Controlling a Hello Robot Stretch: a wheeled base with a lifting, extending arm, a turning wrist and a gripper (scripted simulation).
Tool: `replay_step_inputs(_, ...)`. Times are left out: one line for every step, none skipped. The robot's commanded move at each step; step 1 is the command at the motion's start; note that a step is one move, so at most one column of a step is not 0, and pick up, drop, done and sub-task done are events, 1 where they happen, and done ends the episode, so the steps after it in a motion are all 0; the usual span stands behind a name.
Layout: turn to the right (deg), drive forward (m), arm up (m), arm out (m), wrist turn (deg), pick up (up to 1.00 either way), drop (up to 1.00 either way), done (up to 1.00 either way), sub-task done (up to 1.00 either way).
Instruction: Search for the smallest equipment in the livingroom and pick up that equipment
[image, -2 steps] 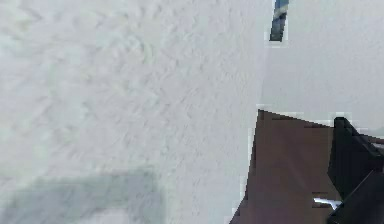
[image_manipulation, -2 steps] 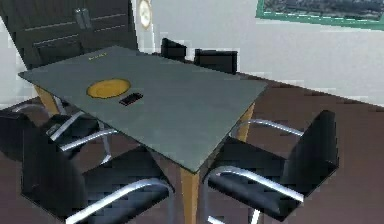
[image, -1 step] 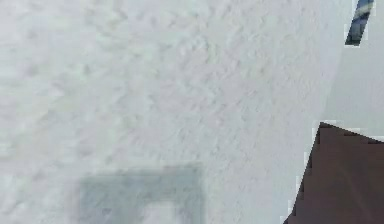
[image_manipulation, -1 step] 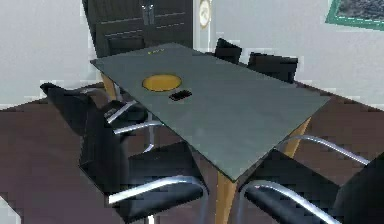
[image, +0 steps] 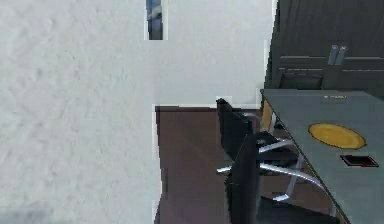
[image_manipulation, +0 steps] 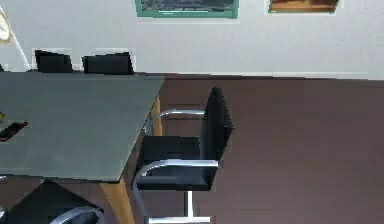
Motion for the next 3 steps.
replay_step_inputs(45.0, 0.00, 0.00, 0.00, 0.0, 0.00, 0.00, 0.00, 0.00)
replay_step_inputs(15.0, 0.00, 0.00, 0.00, 0.0, 0.00, 0.00, 0.00, 0.00)
replay_step_inputs(0.0, 0.35, 0.00, 0.00, 0.0, 0.00, 0.00, 0.00, 0.00)
